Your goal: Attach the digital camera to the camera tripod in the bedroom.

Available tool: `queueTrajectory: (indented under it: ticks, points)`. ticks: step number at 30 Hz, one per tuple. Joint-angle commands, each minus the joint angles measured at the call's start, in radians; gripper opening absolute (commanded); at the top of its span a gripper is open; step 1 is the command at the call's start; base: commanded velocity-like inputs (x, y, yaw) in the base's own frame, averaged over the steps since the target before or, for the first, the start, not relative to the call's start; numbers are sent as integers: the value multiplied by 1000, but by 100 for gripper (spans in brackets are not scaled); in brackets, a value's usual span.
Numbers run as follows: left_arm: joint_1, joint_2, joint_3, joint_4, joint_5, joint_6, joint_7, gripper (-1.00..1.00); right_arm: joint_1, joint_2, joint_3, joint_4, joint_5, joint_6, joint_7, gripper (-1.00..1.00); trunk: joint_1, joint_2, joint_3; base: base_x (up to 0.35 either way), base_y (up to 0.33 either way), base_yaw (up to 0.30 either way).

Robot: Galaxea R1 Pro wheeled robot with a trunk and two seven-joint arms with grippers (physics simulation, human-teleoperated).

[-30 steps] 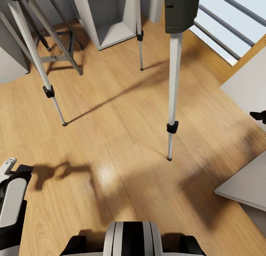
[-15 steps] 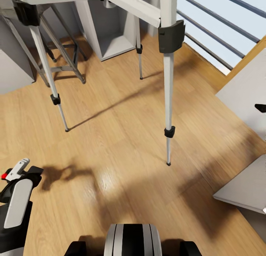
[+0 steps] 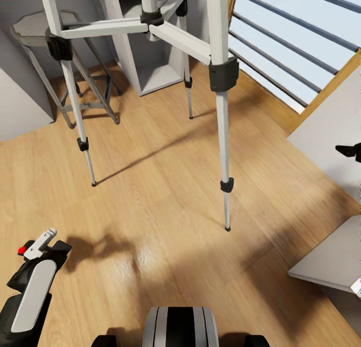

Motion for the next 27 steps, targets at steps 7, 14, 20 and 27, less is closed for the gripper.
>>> queueTrajectory:
  ticks: [7,14,20,27]
  points:
    - [60,8,-9,-4,0,12,1,-100,87,6,-28,0,6,4,73,100,-3,1,27,0,0,0]
    - [92,15,-18,-4,0,17,-3,-100,281,64,-164,0,-3,-59,102,100,-6,3,54,0,0,0]
    - [99,16,-53,-5,0,44,-4,-100,400,200,-275,0,-6,-229,106,100,-9,4,77,0,0,0]
    - [102,17,-70,-5,0,67,-5,-100,450,346,-332,0,-2,-326,109,100,-12,6,104,0,0,0]
